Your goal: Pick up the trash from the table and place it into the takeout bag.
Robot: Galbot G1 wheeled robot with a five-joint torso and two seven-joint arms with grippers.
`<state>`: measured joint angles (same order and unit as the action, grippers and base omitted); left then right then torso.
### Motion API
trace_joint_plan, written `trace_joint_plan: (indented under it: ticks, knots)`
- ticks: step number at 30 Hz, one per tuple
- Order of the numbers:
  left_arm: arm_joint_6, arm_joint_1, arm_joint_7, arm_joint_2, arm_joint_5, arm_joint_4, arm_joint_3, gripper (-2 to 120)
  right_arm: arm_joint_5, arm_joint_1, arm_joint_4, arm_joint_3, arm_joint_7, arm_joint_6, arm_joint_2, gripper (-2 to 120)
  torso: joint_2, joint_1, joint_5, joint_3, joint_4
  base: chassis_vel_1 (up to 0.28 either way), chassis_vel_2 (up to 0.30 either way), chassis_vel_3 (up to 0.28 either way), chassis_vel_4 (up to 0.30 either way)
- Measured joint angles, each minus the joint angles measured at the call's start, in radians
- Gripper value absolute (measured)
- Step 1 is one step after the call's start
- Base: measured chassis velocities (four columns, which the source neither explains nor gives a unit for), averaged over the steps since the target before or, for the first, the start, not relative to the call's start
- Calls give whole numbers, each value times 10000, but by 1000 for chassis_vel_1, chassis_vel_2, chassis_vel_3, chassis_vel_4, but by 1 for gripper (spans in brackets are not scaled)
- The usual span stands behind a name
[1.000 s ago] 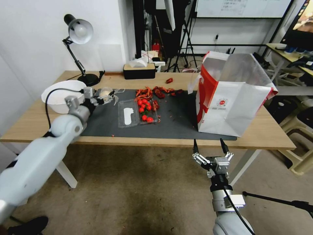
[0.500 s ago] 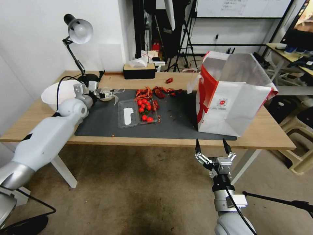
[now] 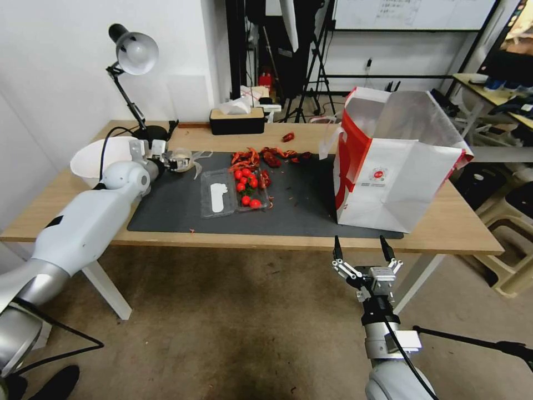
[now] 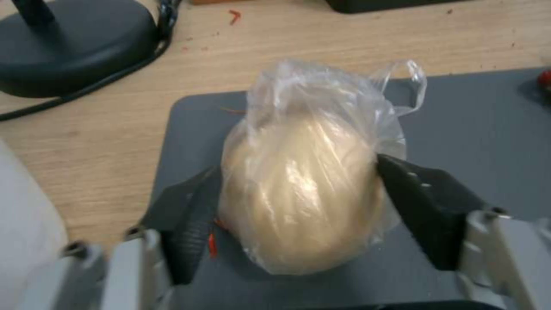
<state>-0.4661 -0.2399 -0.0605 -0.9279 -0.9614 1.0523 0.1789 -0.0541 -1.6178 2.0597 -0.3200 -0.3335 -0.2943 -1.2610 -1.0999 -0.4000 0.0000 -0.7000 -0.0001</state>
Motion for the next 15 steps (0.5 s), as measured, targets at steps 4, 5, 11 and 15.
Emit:
trace_joint_plan:
  ticks: [4, 5, 11, 15]
  knots:
    - [-64, 36, 12, -73, 104, -112, 45, 53, 0, 0, -5, -27, -29, -7, -3, 100, 0, 1, 2, 1, 1, 0, 0, 0, 0]
    - [-64, 38, 32, -87, 131, -136, 46, 46, 0, -3, -18, -43, -40, -16, -3, 100, 0, 1, 1, 0, 0, 0, 0, 0, 0]
    - [14, -1, 169, -54, 215, -142, 43, 26, 0, 4, -52, -52, -48, -30, -18, 100, -1, 1, 2, 1, -1, 0, 0, 0, 0]
    - [355, -67, 329, 11, 321, -136, 41, 13, 0, 46, -64, -44, -48, -31, -27, 100, 0, 1, -3, 0, 2, 0, 0, 0, 0]
